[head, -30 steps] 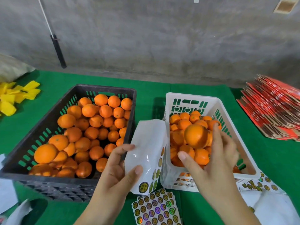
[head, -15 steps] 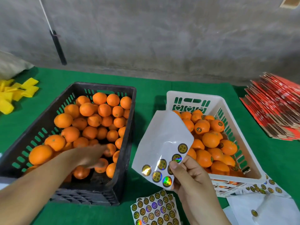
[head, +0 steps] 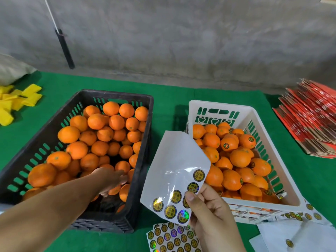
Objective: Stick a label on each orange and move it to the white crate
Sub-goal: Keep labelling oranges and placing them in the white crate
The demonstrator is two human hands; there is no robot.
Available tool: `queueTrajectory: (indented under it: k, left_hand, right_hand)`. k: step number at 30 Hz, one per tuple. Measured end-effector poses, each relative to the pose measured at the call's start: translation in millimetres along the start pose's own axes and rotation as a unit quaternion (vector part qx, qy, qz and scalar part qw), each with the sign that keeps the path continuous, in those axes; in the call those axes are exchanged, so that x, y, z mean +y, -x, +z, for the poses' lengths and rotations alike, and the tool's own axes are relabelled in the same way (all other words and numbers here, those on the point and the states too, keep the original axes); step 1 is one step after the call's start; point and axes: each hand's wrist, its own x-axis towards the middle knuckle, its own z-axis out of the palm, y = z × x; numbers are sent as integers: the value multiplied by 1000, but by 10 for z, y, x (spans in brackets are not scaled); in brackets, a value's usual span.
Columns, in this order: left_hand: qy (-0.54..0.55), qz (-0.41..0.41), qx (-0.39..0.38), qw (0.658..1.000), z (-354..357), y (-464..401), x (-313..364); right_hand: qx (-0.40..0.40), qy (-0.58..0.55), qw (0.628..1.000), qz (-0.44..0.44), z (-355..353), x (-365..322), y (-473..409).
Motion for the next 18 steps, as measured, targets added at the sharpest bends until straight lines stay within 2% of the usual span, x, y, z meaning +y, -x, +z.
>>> queueTrajectory:
  k: [2,5,8,10,11,14,15,16,17,18]
  left_hand:
    - [2,-17,26,1000,-31,10,42]
    - [-47,-37,4,998,-64,43,16]
    - [12,-49,-15,999,-144,138,-10]
    - [115,-53,-52,991,-234,246,-2]
    - [154,-57,-43,985,-295,314,2]
    - [225,-63,105,967,-551,582,-72]
    - [297,-57,156,940,-650,714,-93]
    - [384,-43,213,897,-731,856,-93]
    - [488,-3,256,834,-785,1017,-75]
    - [594,60,277,753,-816,1169,-21]
  right_hand:
    - [-4,-18,1000,3,-21,1,12]
    - [13,-67,998,13,-29,-43,9]
    - [25,-90,995,21,-41,-55,12]
    - [27,-95,995,15,-51,-82,10]
    - [27,-88,996,9,-48,-103,14]
    - [23,-42,999,-25,-51,-161,65]
    - [16,-26,999,-43,-46,-190,83]
    - [18,-4,998,-62,-40,-216,95]
    - [27,24,996,-84,-34,-237,107]
    - [35,50,992,-107,-33,-258,117]
